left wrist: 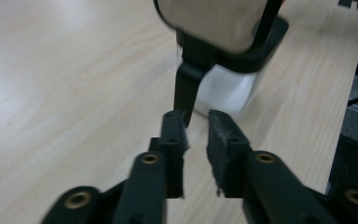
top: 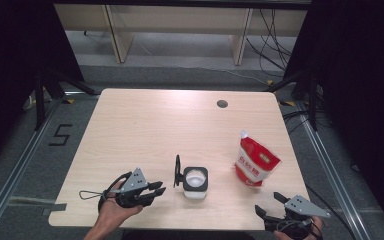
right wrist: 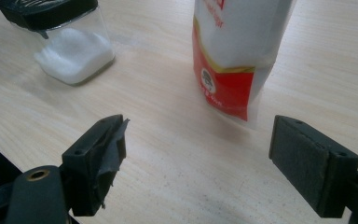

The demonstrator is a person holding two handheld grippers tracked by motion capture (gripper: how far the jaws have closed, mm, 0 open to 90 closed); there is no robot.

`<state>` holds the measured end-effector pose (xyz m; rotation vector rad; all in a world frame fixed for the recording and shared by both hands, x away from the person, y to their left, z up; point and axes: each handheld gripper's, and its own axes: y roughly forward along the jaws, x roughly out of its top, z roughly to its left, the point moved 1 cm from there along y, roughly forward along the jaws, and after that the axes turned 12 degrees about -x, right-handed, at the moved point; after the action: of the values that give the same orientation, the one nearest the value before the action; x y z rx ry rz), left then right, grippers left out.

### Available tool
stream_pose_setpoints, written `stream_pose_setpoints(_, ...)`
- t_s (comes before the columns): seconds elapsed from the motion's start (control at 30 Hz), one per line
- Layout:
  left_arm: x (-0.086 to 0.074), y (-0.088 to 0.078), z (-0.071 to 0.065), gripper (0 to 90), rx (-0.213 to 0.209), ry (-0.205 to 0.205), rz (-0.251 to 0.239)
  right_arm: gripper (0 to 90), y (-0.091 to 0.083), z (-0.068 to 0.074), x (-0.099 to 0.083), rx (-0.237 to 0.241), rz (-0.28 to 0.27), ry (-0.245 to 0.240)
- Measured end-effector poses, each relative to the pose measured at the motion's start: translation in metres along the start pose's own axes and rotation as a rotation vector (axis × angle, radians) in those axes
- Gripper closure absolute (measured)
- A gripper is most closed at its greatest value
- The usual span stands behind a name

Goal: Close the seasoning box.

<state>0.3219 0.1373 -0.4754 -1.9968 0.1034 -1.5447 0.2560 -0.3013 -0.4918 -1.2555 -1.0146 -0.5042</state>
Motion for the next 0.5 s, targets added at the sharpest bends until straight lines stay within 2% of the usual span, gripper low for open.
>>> stream_pose_setpoints(0.03,0.003,0.0,-0.002,80.9,0.005,-0.007,-0.014,19.8,0.001,-0.002,0.0,-0.001,-0.019,-0.034)
stream_pose_setpoints(0.07,0.007,0.0,-0.002,83.2,0.009,0.009,-0.01,19.9,0.002,-0.002,0.0,0.0,-0.028,-0.04)
stream_pose_setpoints(0.1,0.01,0.0,-0.002,85.3,0.006,0.015,-0.011,19.9,0.001,-0.002,0.0,-0.002,-0.028,-0.041)
stream_pose_setpoints(0.13,0.013,0.001,-0.002,87.0,0.01,0.012,-0.01,19.9,-0.001,0.001,-0.001,0.003,0.009,0.007)
stream_pose_setpoints(0.17,0.016,0.002,-0.002,88.5,0.009,0.023,-0.016,20.0,0.001,-0.002,0.0,0.005,-0.014,-0.028)
stream_pose_setpoints(0.2,0.019,0.003,-0.003,88.9,0.007,0.024,-0.016,20.0,-0.001,0.001,-0.001,0.001,0.009,0.008)
stream_pose_setpoints(0.27,0.024,0.006,-0.002,89.1,-0.007,0.047,-0.019,19.9,-0.001,0.0,-0.001,0.001,0.0,-0.006)
stream_pose_setpoints(0.3,0.027,0.007,-0.004,89.1,0.0,0.037,-0.016,19.9,-0.001,0.001,-0.001,0.005,0.004,0.003)
stream_pose_setpoints(0.33,0.029,0.008,-0.003,89.1,0.0,0.052,-0.012,19.9,0.0,-0.001,0.0,0.013,-0.011,-0.015)
stream_pose_setpoints(0.37,0.031,0.01,-0.004,89.1,-0.01,0.045,-0.027,19.9,0.0,-0.001,0.0,0.01,-0.012,-0.021)
stream_pose_setpoints(0.5,0.039,0.011,-0.006,89.1,-0.011,0.064,-0.025,19.9,0.0,-0.001,0.0,0.011,-0.011,-0.021)
